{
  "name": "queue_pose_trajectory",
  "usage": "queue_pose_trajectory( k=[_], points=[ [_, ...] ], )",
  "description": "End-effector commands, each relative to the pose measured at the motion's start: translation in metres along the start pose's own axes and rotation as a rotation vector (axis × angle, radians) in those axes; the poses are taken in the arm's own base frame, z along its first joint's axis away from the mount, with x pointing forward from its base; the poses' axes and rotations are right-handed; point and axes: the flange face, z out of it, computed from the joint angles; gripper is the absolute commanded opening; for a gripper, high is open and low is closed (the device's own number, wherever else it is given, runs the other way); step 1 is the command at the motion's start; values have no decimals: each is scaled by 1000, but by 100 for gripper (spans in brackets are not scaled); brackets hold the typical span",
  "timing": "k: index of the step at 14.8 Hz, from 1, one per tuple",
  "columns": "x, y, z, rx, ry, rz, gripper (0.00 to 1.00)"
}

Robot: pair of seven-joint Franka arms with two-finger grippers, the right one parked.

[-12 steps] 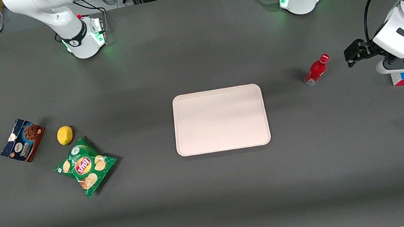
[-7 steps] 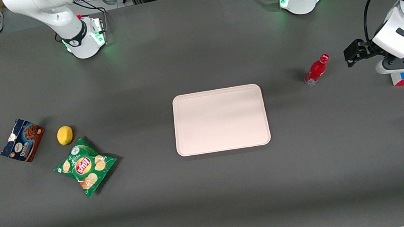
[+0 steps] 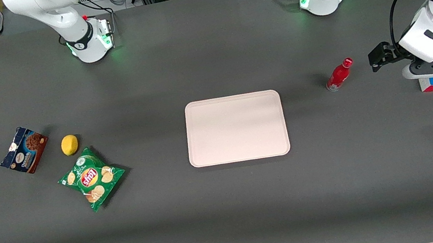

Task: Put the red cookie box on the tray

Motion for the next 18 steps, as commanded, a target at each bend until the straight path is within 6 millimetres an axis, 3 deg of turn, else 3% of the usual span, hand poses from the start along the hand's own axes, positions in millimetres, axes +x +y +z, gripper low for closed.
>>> queue_pose_trajectory(
  k=[1, 11, 18],
  points=[
    [-3, 2, -4, -4, -1, 0, 100],
    [-1, 1, -1, -5, -4, -3, 100],
    [5, -12, 9, 3, -11, -17, 100]
  ],
)
